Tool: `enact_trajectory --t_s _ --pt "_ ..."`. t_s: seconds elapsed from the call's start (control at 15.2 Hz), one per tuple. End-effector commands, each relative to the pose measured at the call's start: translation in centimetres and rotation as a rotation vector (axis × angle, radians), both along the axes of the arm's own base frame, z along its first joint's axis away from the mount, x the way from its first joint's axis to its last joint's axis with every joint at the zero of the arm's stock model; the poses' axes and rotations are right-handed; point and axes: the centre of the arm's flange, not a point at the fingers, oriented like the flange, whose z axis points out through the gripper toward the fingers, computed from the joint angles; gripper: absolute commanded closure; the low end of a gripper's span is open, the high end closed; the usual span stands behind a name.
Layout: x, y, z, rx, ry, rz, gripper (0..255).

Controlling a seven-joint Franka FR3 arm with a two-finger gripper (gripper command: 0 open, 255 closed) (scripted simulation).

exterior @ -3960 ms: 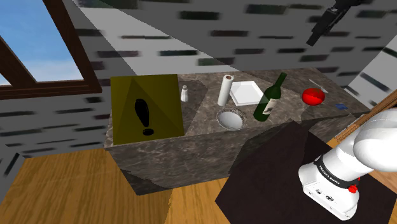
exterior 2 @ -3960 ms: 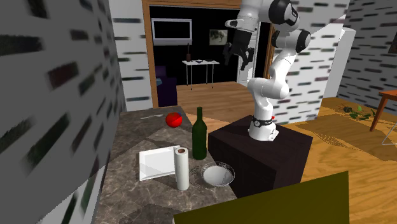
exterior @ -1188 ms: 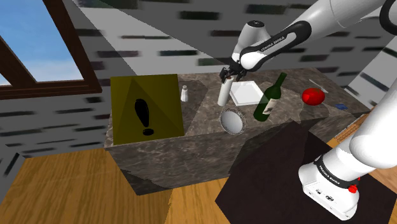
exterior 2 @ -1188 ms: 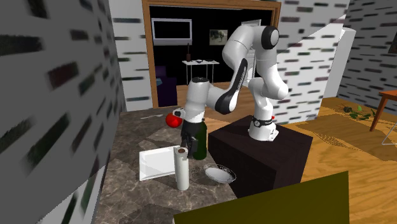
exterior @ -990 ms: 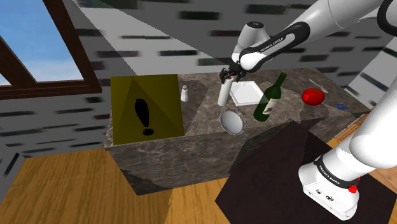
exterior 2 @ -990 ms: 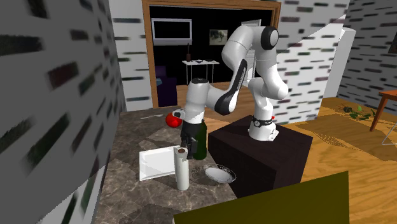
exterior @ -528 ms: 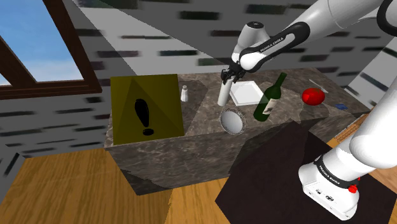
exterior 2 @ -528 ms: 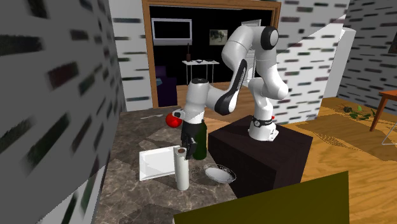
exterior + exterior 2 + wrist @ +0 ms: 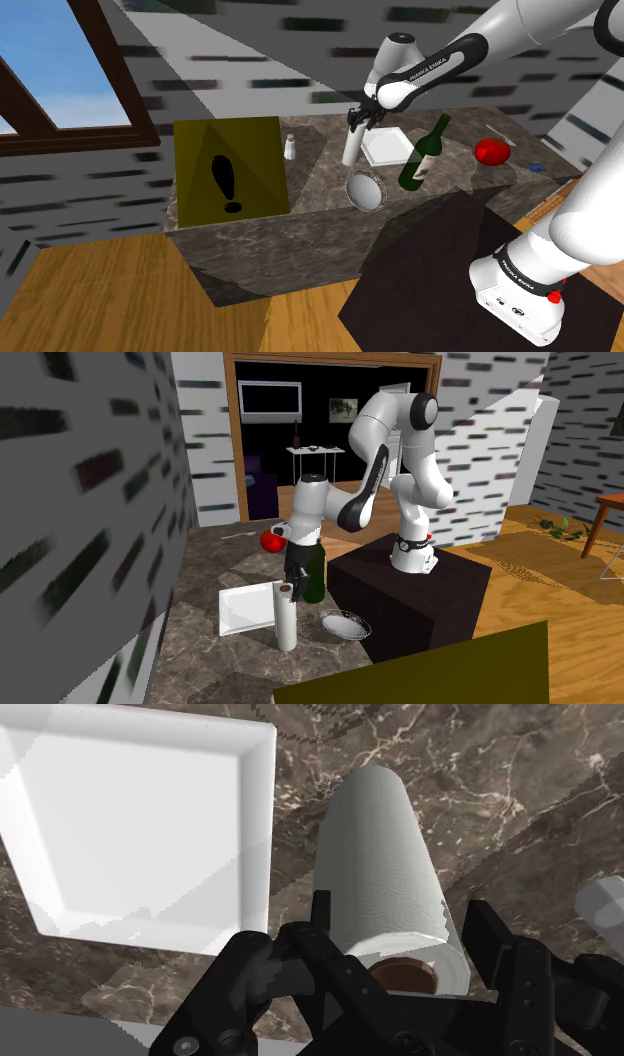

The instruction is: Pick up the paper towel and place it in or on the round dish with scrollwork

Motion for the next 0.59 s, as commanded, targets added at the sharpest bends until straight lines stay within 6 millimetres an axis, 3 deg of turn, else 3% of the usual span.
enact_trajectory --t_s 0.0,0.53 --pt "0.0 0.0 0.8 0.0 0.0 0.0 255" --pt "0.0 0.0 5.0 0.0 0.0 0.0 255"
